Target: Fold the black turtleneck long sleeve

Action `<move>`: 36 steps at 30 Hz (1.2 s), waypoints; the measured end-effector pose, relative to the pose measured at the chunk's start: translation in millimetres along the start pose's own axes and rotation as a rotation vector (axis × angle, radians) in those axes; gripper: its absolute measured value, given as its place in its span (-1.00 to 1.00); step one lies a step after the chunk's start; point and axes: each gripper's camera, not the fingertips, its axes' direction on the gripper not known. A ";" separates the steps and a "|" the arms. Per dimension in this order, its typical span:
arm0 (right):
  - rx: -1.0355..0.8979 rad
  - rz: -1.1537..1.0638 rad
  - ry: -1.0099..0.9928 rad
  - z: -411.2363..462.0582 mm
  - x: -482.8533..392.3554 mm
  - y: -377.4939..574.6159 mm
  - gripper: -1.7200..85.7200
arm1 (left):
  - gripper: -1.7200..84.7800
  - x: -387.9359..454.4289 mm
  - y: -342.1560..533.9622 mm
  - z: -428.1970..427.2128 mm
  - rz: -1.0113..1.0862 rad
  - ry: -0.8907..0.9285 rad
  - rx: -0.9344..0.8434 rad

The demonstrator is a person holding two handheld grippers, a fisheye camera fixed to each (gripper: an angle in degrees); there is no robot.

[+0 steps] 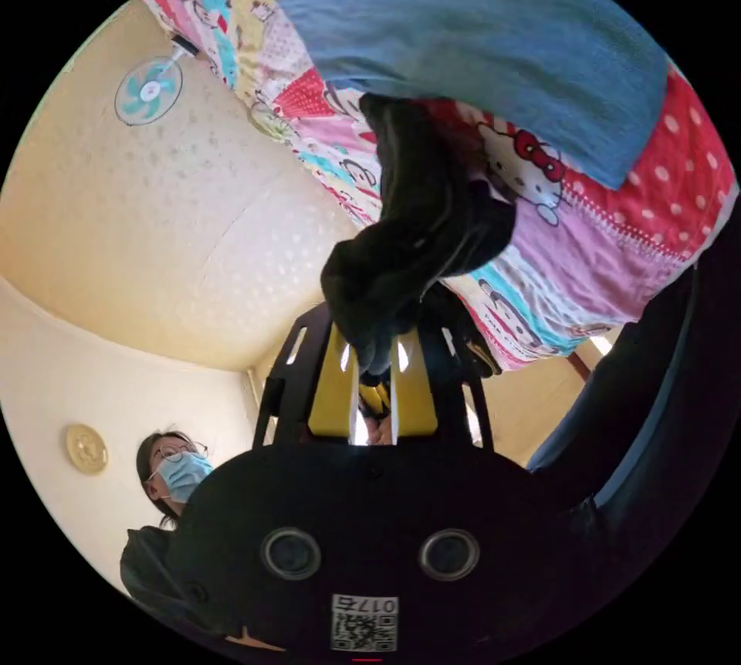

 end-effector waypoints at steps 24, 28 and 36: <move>-0.724 -0.777 0.538 504.1 -79.8 138.3 -0.84 | -0.84 103.7 19.4 -445.7 0.227 -0.501 0.510; -0.644 -0.798 0.907 478.5 -31.5 131.8 -0.81 | -0.63 15.9 25.9 -430.1 -0.158 -0.682 0.354; -0.410 -0.536 1.462 240.9 -8.5 148.2 -0.93 | -0.73 -66.6 50.5 -333.0 -0.298 -0.554 -0.059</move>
